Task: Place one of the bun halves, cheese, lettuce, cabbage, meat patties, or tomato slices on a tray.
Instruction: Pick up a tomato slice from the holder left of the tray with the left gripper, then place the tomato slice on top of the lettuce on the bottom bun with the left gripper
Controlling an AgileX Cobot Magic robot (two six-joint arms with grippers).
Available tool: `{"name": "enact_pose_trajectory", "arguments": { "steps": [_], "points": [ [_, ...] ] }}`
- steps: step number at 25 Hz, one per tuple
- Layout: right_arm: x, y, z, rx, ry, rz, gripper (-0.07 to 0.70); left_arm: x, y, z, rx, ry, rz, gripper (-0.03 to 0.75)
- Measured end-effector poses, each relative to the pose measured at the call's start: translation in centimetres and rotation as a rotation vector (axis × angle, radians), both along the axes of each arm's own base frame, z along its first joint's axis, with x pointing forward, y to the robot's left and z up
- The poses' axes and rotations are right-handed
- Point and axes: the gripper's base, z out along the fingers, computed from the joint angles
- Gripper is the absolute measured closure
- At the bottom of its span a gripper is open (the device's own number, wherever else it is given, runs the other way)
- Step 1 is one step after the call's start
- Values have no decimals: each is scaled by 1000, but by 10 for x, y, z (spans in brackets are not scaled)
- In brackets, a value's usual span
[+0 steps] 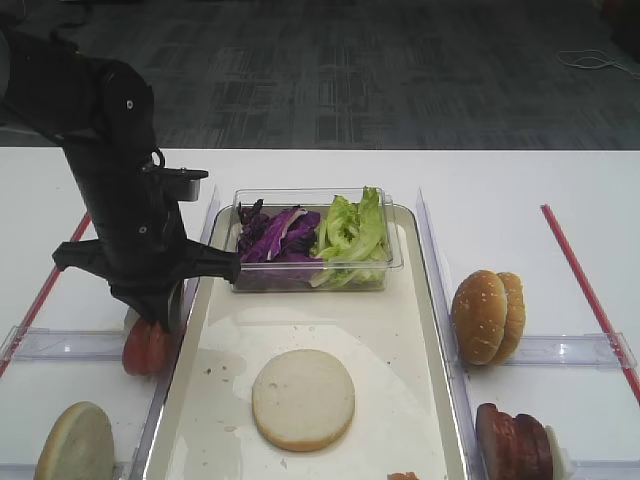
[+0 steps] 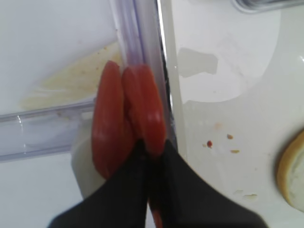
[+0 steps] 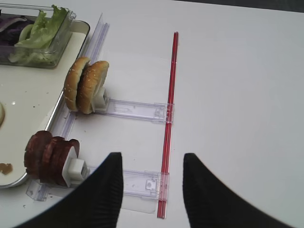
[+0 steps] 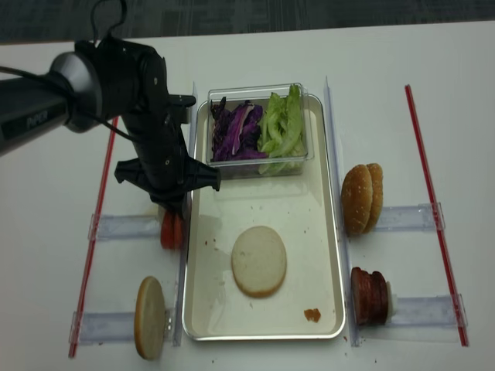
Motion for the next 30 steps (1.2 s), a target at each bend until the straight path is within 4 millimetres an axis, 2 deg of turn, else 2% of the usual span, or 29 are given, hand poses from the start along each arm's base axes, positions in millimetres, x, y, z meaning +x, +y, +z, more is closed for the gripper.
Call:
{"name": "enact_pose_trajectory", "arguments": {
  "steps": [9,15,30],
  "points": [
    [0,0,0,0,0,0,305,4,0,19,43,42,2,701],
    [0,0,0,0,0,0,305,2,3,25,61,54,5,704],
    [0,0,0,0,0,0,305,-16,12,83,16,-93,6,705]
  ]
}}
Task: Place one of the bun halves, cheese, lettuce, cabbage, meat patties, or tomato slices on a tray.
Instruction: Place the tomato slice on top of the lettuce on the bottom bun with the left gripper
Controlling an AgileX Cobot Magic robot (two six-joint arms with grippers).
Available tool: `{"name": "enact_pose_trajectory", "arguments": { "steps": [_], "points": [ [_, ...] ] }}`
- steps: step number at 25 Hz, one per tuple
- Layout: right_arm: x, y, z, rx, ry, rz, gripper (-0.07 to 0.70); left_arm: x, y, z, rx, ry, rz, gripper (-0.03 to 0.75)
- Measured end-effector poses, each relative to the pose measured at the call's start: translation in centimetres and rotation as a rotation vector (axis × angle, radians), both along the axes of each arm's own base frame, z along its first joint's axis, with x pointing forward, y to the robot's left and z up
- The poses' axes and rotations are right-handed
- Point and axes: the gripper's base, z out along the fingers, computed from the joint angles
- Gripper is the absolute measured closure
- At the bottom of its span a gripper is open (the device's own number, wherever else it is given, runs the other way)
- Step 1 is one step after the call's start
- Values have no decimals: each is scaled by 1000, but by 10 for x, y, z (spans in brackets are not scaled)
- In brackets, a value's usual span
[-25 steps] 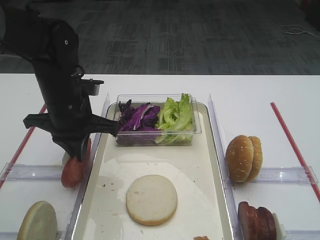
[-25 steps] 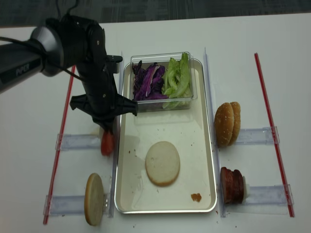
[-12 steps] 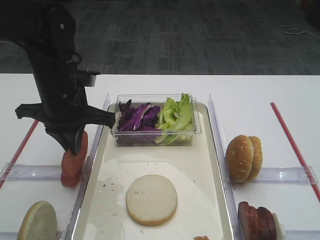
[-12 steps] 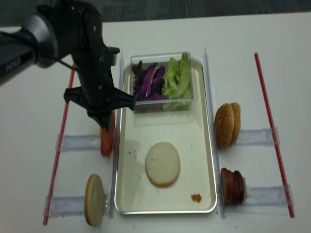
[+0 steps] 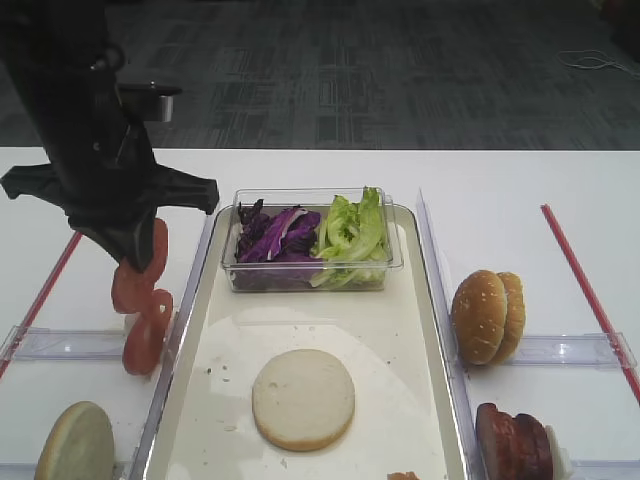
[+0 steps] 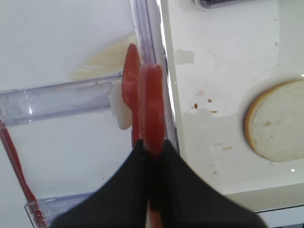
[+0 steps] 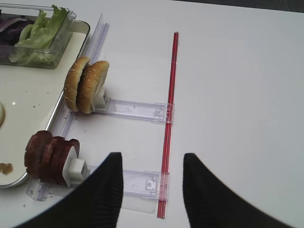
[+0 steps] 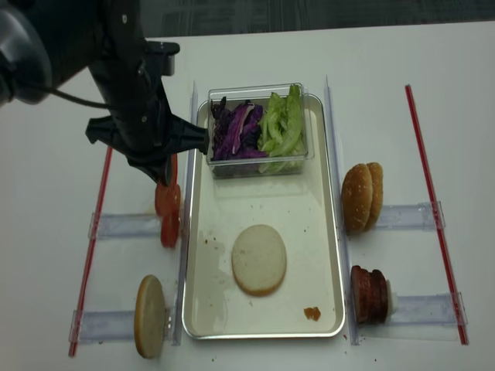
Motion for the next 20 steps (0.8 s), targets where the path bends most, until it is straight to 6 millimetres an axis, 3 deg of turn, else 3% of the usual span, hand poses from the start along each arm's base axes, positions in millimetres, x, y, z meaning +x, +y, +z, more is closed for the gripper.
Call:
{"name": "enact_pose_trajectory", "arguments": {
  "steps": [10,20],
  "points": [
    [0,0,0,0,0,0,305,-15,2,17,-19,-38,10,706],
    [0,0,0,0,0,0,305,-42,-28,5,-1,13,-63,706]
  ]
}}
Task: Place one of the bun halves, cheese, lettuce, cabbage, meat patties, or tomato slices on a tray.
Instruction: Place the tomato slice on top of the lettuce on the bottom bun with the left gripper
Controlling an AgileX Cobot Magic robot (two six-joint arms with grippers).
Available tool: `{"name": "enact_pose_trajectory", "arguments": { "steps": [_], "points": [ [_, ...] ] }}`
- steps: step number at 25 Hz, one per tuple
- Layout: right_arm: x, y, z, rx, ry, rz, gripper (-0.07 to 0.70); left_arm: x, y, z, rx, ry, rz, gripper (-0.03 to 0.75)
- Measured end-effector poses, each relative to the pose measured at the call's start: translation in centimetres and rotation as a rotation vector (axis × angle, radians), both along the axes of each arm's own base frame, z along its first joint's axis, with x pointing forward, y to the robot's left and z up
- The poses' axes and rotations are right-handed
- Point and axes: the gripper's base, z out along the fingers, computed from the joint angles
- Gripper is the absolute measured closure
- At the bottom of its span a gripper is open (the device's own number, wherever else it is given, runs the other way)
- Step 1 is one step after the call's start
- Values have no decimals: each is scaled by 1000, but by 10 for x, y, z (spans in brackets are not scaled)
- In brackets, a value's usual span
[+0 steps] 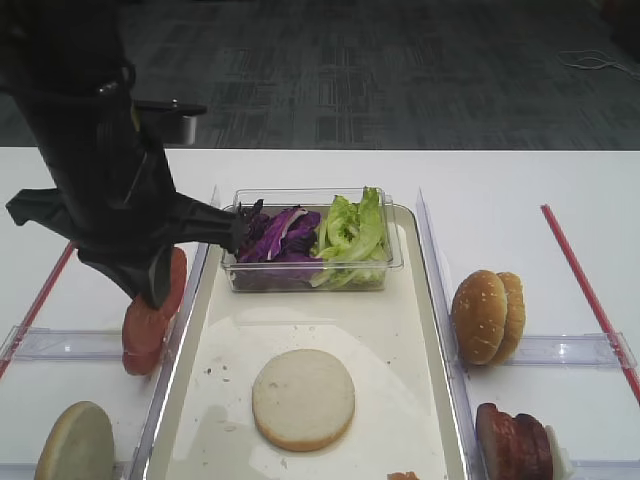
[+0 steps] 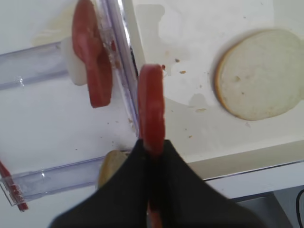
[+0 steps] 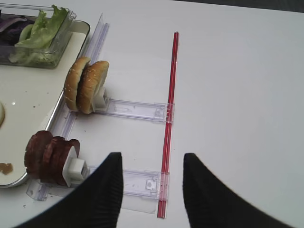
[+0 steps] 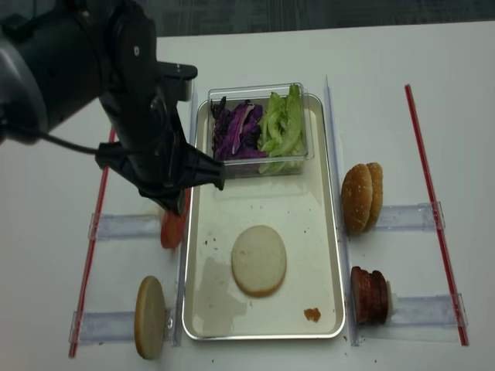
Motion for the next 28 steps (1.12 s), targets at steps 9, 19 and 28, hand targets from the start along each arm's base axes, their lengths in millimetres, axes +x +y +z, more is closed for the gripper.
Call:
{"name": "enact_pose_trajectory", "arguments": {
  "steps": [9,19,28],
  "points": [
    [0,0,0,3,0,-2,305,-14,-34,0,-154,-1,-62,706],
    [0,0,0,3,0,-2,305,-17,-49,0,-306,36,-125,707],
    [0,0,0,3,0,-2,305,-21,-43,-33,-462,97,-143,707]
  ]
}}
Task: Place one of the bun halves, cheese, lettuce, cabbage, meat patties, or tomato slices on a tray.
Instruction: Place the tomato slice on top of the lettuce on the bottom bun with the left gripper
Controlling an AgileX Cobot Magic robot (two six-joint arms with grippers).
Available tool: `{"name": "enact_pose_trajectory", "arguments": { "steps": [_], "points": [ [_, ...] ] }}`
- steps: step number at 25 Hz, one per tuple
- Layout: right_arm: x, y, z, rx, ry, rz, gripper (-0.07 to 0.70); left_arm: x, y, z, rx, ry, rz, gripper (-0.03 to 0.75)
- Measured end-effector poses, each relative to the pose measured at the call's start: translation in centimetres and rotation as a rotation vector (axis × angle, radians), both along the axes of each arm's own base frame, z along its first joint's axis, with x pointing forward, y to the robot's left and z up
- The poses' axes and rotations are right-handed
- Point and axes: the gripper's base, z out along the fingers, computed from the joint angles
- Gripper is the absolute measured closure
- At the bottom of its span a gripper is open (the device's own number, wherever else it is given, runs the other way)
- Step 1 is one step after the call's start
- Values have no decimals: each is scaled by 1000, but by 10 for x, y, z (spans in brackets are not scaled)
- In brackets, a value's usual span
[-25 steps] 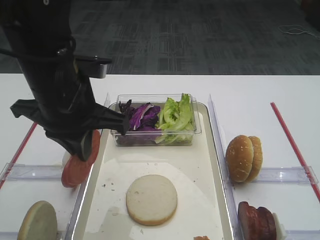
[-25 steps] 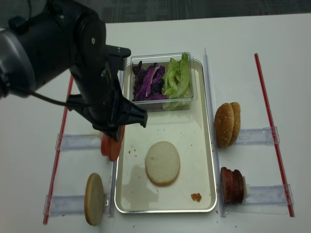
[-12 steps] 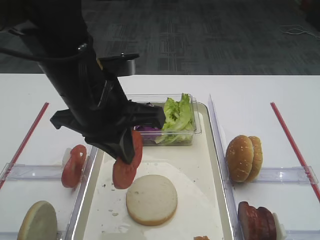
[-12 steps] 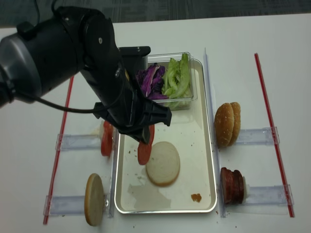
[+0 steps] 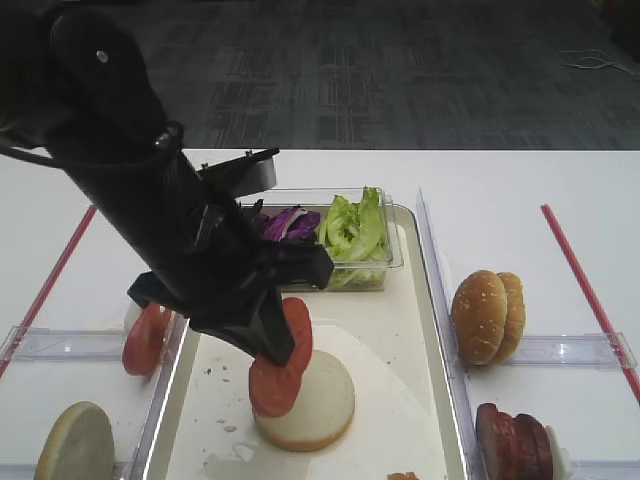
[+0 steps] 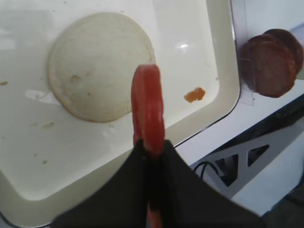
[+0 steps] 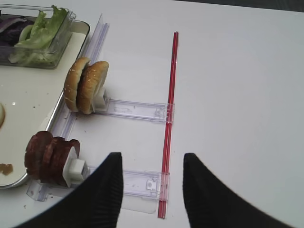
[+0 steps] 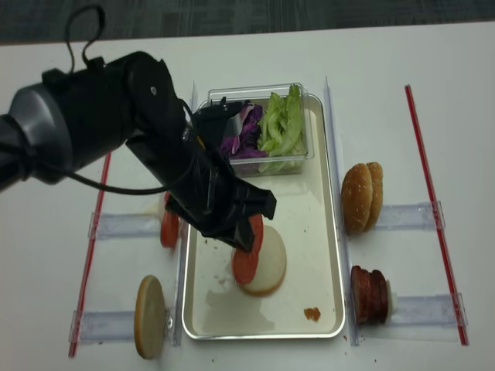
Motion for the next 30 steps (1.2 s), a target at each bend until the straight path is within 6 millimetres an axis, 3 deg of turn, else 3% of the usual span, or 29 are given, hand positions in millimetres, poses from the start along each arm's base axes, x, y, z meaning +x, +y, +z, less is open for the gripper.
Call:
{"name": "enact_pose_trajectory", "arguments": {
  "steps": [10,20,30],
  "points": [
    [0,0,0,0,0,0,305,15,17,-31,-246,67,44,708],
    [0,0,0,0,0,0,305,27,8,-69,-297,137,37,708],
    [0,0,0,0,0,0,305,31,5,-89,-307,180,48,708]
  ]
}}
